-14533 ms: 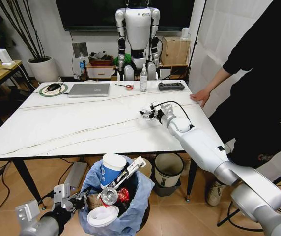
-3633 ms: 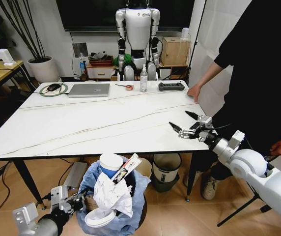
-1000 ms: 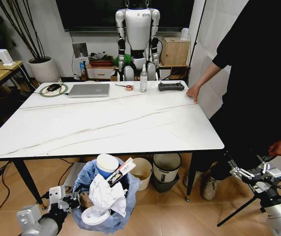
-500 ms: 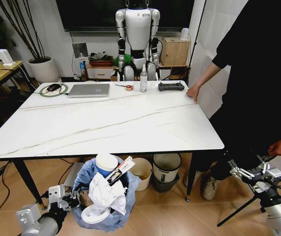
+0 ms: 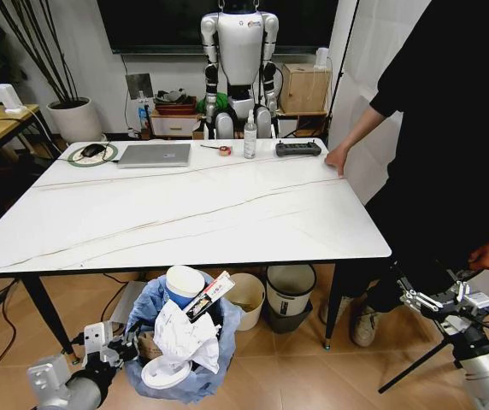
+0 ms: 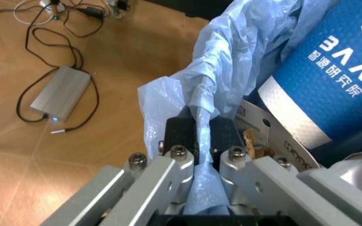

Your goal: Pick up the trash bin and place the trash from the table into it.

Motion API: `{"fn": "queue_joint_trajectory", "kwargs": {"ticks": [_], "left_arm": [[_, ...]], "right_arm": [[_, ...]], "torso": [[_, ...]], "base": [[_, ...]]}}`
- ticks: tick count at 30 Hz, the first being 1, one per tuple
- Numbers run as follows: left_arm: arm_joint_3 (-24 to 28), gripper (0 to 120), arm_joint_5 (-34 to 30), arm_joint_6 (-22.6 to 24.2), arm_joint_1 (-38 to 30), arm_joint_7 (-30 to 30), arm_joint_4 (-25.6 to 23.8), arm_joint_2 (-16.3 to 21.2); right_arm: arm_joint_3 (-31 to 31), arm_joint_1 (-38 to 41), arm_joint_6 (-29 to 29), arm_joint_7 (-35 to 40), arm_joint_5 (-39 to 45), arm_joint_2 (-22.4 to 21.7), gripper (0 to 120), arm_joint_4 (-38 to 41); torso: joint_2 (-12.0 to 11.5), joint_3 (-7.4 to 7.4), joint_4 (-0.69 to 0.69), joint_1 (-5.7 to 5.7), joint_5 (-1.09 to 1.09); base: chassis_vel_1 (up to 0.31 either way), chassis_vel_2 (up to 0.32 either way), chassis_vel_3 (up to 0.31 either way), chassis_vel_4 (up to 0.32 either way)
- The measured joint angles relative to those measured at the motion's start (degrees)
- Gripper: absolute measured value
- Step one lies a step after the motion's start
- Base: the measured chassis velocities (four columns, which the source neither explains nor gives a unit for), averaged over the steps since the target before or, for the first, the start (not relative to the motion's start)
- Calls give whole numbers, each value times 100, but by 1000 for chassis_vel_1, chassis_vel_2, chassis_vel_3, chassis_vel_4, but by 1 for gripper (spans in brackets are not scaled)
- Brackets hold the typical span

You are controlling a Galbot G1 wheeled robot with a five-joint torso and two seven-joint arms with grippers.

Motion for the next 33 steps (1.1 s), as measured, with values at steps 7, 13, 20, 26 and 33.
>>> {"fn": "queue_joint_trajectory", "kwargs": {"ticks": [7, 13, 20, 26, 33], "left_arm": [[8, 0, 6, 6, -25, -2, 31, -13], [10, 0, 39, 7, -32, 9, 79, -27], [55, 0, 93, -2, -78, 29, 171, -57], [75, 0, 130, -10, -121, 50, 263, -83], [102, 0, 183, -27, -137, 110, 373, -133]], "right_arm": [[0, 0, 0, 0, 0, 0, 100, 0], [0, 0, 0, 0, 0, 0, 100, 0], [0, 0, 0, 0, 0, 0, 100, 0], [0, 0, 0, 0, 0, 0, 100, 0], [0, 0, 0, 0, 0, 0, 100, 0]], "torso": [[-236, -131, 0, -105, 0], [-414, -226, 0, -189, 0], [-625, -344, 0, -280, 0], [-791, -436, 0, -355, 0], [-1016, -559, 0, -456, 0]], "base": [[0, 0, 0, 0], [0, 0, 0, 0], [0, 0, 0, 0], [0, 0, 0, 0], [0, 0, 0, 0]]}}
